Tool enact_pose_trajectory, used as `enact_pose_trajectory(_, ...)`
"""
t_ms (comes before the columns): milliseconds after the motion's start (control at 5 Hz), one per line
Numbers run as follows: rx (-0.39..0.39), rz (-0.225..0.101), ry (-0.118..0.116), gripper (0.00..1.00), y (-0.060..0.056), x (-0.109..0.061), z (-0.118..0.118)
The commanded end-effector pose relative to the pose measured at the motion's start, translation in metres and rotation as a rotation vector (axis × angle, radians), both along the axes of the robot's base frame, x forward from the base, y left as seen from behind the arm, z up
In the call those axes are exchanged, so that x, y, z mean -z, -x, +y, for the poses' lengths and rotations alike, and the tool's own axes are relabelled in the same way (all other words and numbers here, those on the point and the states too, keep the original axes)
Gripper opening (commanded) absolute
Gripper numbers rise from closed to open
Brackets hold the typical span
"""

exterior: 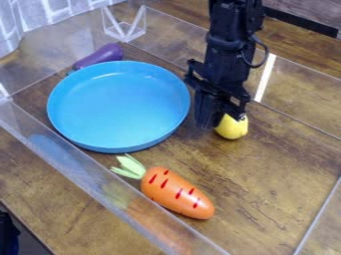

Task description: Put the lemon on the blue tray

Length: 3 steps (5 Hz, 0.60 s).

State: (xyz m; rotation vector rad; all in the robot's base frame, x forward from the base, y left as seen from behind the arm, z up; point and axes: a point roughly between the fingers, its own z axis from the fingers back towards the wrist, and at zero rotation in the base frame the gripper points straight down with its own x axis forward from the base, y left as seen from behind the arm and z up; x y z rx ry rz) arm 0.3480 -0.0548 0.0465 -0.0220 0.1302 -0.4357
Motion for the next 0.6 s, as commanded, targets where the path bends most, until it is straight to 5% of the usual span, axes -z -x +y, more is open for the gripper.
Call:
enact_pose_trajectory(0,-0.015,-0.050,0.007,0.00,-0.004,-0.012,-0.015)
enact_pose_trajectory(200,-0.043,-0.047,0.006,0.00,-0.004,-0.004,-0.028)
enact_pose_trajectory(400,-0.057,-0.093,-0.012,0.00,0.001,-0.023,-0.021)
